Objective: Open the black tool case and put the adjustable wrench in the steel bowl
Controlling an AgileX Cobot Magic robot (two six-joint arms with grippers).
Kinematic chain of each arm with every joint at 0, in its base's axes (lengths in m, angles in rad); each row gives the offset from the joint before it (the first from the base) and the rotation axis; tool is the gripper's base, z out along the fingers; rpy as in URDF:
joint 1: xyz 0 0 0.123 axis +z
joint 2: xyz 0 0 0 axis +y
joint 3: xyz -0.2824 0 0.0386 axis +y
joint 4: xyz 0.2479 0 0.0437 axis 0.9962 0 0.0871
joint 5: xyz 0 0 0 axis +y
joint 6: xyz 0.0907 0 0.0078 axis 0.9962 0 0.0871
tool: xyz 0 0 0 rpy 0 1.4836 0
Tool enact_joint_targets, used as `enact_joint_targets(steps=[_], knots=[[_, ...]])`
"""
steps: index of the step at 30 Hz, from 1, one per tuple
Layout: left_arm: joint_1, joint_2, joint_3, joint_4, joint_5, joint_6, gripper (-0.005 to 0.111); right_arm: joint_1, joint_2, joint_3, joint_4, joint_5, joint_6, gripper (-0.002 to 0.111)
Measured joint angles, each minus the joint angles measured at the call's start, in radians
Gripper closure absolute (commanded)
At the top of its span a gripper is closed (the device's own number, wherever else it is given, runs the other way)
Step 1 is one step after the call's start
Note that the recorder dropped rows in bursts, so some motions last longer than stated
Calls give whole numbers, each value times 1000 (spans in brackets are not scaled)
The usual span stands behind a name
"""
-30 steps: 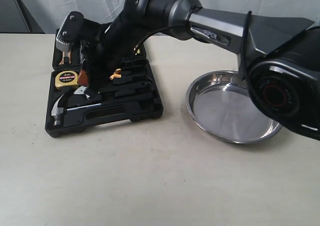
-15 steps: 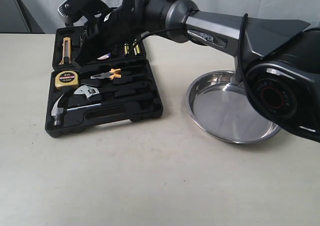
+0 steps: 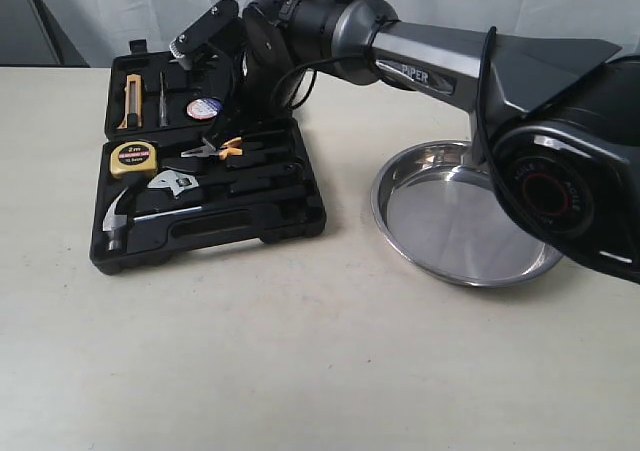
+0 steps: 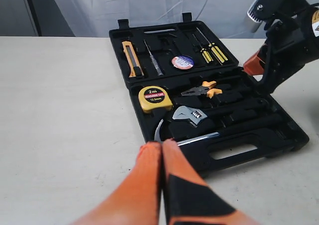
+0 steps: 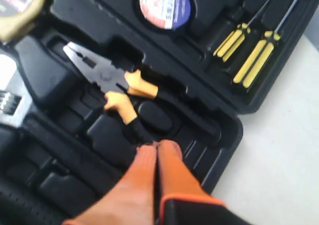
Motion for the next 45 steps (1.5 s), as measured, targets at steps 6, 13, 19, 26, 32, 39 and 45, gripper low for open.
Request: enact_joint_targets(steps=[6,13,19,26,32,39,45], knots=[[-23,0,0,0,0,0,107,4,-2,0,6,162,5,109],[-23,0,0,0,0,0,107,4,-68,0,331,244,-131,109],[-23,0,0,0,0,0,107,5,-69,0,657,189,-301,109],[-23,-6,0,0,0,0,107,5,-69,0,717,-20,-323,109],[-23,-6,0,0,0,0,107,5,-69,0,668,-50,-324,109],[-24,-6,0,0,0,0,107,5,-44,0,474,72,-312,109],[-55,-6,0,0,0,0,107,5,-2,0,433,83,-364,75]])
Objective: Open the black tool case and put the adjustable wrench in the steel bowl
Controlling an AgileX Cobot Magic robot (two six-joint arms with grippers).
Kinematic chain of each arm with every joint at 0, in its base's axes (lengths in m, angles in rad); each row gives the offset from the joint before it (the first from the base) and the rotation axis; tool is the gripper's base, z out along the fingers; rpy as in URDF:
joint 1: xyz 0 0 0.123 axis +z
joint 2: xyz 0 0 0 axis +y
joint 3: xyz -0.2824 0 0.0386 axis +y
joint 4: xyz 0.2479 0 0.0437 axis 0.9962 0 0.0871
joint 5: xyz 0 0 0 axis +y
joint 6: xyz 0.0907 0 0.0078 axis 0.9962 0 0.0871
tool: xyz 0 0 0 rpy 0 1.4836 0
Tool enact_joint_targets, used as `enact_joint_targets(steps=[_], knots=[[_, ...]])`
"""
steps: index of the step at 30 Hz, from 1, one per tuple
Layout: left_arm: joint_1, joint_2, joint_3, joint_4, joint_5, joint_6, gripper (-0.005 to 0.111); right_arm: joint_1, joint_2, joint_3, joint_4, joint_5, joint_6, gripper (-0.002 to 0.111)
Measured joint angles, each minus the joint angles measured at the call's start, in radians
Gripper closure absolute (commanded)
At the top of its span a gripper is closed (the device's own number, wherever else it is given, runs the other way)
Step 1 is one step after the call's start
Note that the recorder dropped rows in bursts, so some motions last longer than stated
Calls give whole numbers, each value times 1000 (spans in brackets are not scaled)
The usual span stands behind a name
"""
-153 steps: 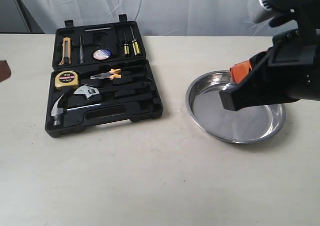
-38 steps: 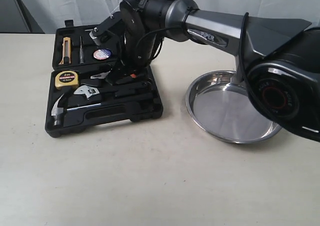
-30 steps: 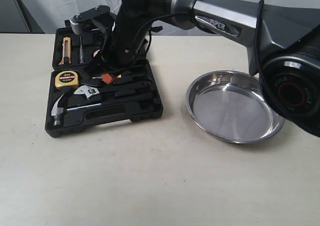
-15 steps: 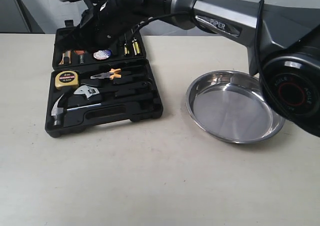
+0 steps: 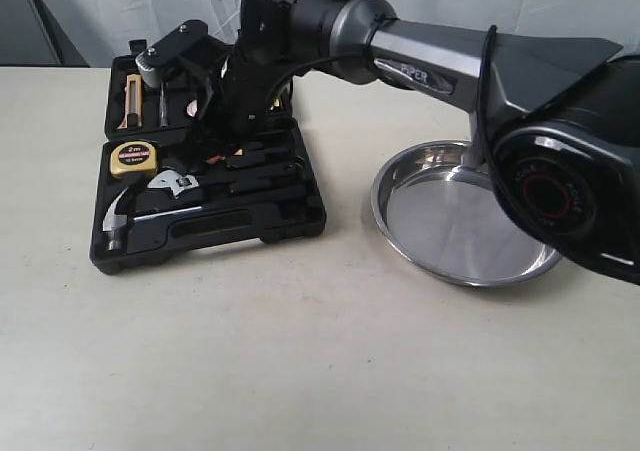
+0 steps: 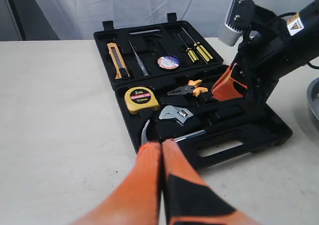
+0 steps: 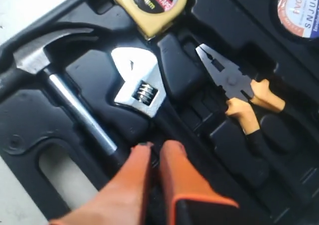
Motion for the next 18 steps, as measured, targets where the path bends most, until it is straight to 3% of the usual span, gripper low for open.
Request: enact_joint_targets(steps=[3,14,18], knots=[[-9,0,0,0,0,0,107,0,8,0,-30,2,-18,56],[-25,0,0,0,0,0,107,39,71,0,-207,-80,-268,56],[-63,0,0,0,0,0,107,55,71,0,-211,-139,-293,56]])
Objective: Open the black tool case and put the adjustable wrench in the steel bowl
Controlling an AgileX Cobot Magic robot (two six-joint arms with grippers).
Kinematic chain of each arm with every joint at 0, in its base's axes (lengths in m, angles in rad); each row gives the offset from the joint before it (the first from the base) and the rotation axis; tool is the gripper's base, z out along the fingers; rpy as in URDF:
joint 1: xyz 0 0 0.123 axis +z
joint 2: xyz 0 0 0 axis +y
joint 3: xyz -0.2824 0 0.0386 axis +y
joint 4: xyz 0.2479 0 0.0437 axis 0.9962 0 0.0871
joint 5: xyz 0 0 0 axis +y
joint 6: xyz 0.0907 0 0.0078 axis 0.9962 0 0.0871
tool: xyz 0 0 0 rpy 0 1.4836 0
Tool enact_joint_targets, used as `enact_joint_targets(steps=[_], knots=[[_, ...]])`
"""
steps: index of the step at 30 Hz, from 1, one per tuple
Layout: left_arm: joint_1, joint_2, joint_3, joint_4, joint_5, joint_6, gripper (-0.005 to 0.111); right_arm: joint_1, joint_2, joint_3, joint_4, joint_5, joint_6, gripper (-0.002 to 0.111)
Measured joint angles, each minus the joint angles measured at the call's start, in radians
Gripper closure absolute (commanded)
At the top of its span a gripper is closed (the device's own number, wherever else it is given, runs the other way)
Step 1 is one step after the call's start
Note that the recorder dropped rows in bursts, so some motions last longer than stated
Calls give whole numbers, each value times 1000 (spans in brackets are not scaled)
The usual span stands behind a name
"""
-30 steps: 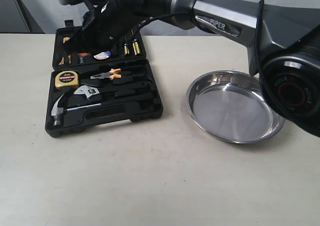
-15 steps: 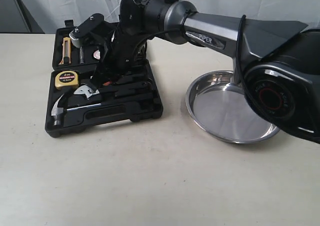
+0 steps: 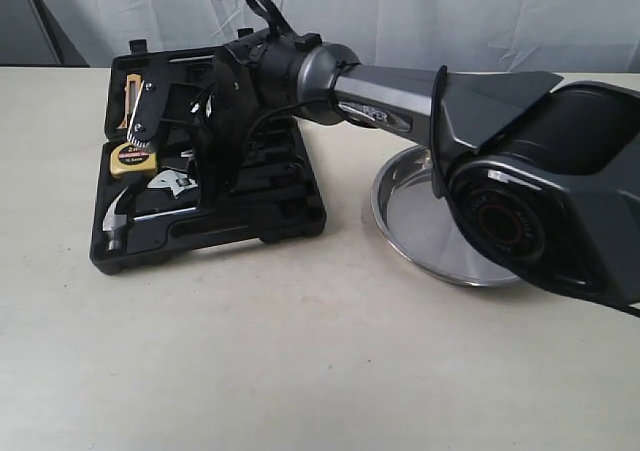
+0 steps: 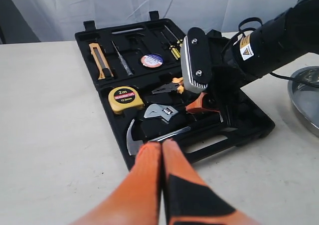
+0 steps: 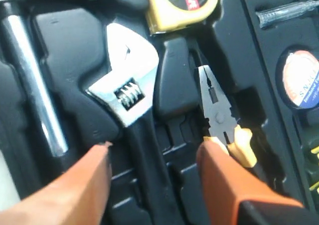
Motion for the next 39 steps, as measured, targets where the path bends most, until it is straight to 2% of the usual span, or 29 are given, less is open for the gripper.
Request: enact_joint_targets(steps=[8,28,39], knots=[[-22,0,0,2,0,0,107,4,0,0,-82,10,-12,56],[-45,0,0,2,0,0,107,12,34,0,-97,14,-31,56],[-45,0,0,2,0,0,107,12,64,0,-98,-42,-31,56]])
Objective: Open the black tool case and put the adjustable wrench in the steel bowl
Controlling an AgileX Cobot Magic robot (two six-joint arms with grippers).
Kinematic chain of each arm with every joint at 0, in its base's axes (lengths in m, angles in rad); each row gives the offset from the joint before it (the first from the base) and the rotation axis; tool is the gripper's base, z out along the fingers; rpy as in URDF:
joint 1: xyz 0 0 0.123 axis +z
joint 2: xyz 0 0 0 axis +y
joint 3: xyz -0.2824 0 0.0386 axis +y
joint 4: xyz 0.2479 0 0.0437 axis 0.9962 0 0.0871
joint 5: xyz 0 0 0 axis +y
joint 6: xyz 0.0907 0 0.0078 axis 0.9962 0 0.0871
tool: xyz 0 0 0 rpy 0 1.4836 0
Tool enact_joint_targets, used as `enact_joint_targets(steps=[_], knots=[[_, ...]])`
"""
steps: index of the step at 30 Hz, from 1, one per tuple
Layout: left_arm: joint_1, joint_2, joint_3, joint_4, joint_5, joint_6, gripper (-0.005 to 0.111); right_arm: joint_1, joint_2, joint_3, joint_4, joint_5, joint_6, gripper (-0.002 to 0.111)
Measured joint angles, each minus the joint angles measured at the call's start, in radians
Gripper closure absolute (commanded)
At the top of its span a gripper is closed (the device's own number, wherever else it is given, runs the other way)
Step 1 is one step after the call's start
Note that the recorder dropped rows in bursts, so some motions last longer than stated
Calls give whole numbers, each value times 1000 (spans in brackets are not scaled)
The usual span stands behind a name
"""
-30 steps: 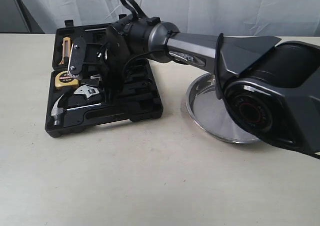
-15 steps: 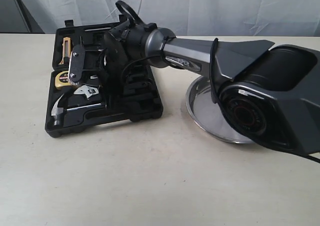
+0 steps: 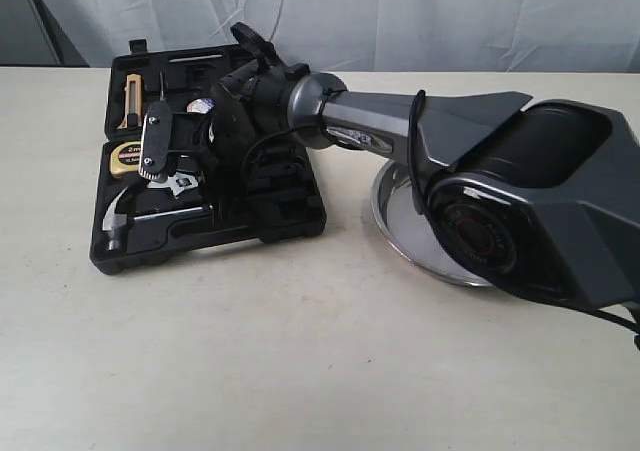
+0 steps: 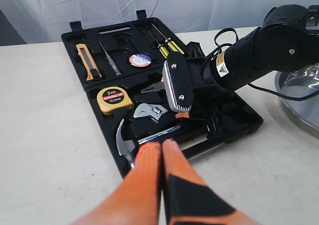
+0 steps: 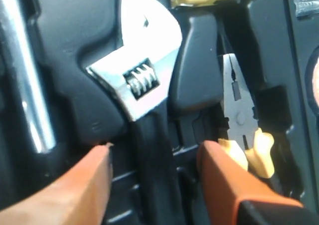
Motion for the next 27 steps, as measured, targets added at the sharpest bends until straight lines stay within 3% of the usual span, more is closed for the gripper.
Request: enact_joint_targets(steps=[10,15,20,27], knots=[[0,0,0,0,0,0,107,0,6,0,-2,-32,0,60],[0,0,0,0,0,0,107,2,8,0,-2,-36,0,76],[0,0,0,0,0,0,107,2,10,0,-4,-46,-4,109],[0,0,0,0,0,0,107,4,10,-1,1,-31,-7,109]])
